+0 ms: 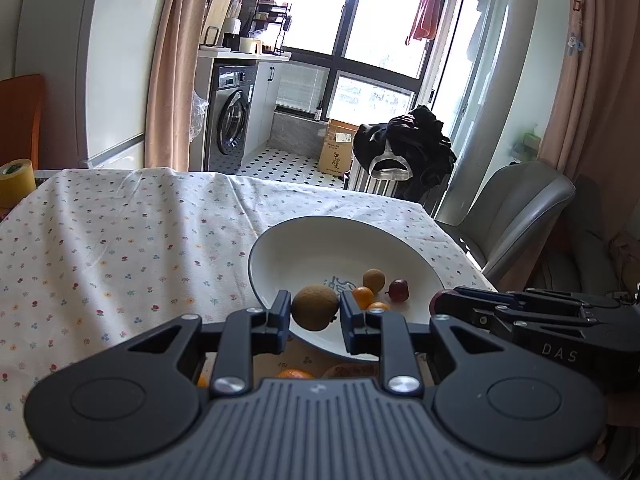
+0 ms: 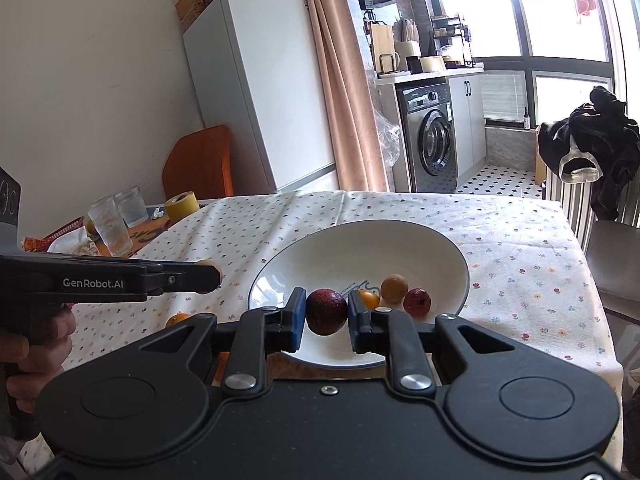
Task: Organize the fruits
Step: 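Carry the plum and kiwi into the white bowl and open both tools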
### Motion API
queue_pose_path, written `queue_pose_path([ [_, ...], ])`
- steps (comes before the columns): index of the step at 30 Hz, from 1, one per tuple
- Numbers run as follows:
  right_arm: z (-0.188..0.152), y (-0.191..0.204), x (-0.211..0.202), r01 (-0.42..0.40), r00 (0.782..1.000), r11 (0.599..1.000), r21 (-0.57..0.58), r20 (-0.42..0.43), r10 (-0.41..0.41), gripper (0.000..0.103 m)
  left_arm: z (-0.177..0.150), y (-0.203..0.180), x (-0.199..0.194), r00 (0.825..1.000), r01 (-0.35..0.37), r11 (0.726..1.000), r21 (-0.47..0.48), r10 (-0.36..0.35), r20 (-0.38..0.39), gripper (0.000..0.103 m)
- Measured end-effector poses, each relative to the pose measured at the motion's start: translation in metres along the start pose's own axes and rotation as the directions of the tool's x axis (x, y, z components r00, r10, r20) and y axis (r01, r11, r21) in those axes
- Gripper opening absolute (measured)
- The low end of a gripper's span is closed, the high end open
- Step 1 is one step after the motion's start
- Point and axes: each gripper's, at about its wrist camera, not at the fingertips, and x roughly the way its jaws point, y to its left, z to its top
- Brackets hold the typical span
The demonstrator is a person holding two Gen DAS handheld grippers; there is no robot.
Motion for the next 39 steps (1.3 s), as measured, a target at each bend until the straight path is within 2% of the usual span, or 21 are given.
queue_pose_path([
  [10,0.007,-0.015,0.011,0.006,1.0,1.0,0.021,-0.009,-0.006,0.02,0.011,-0.007,0.025,0.999,0.019,1.0,0.006,-0.019,-0.032,0.024],
  [19,0.006,-0.015,0.015,0.003,1.0,1.0,0.025,-0.02,-0.003,0.02,0.014,0.003,0.026,0.999,-0.011,0.999,-0.034,0.01,-0.045,0.032],
  [22,0.007,-0.014,0.017,0.002,1.0,1.0,0.025,-0.026,-0.001,0.02,0.013,0.008,0.02,0.999,-0.018,0.999,-0.038,0.016,-0.043,0.038],
  [26,0.008,-0.008,0.02,-0.005,1.0,1.0,0.017,-0.028,0.005,0.02,0.012,0.014,0.013,0.999,-0.032,0.999,-0.04,0.031,-0.032,0.052],
  [31,0.01,0.001,0.024,-0.01,0.999,1.0,0.011,-0.031,0.01,0.021,0.009,0.024,0.004,0.998,-0.051,0.997,-0.053,0.05,-0.027,0.057],
  [33,0.011,0.004,0.024,-0.002,1.0,1.0,0.013,-0.026,0.003,0.026,0.008,0.028,0.001,0.998,-0.056,0.997,-0.058,0.055,-0.023,0.06],
  [34,0.011,0.006,0.023,0.011,1.0,1.0,0.005,-0.019,-0.011,0.031,0.008,0.029,-0.002,0.999,-0.053,0.997,-0.062,0.052,-0.018,0.062],
  [36,0.011,0.009,0.02,0.024,1.0,1.0,-0.007,-0.009,-0.025,0.043,0.006,0.032,-0.006,0.999,-0.044,0.997,-0.066,0.043,-0.011,0.076],
  [38,0.011,0.011,0.017,0.038,0.999,0.999,-0.009,0.002,-0.038,0.062,0.006,0.034,-0.01,0.999,-0.05,0.997,-0.062,0.049,-0.007,0.08],
  [39,0.012,0.012,0.016,0.048,0.999,0.999,-0.008,0.005,-0.048,0.066,0.005,0.035,-0.012,0.999,-0.048,0.997,-0.062,0.048,-0.007,0.08],
])
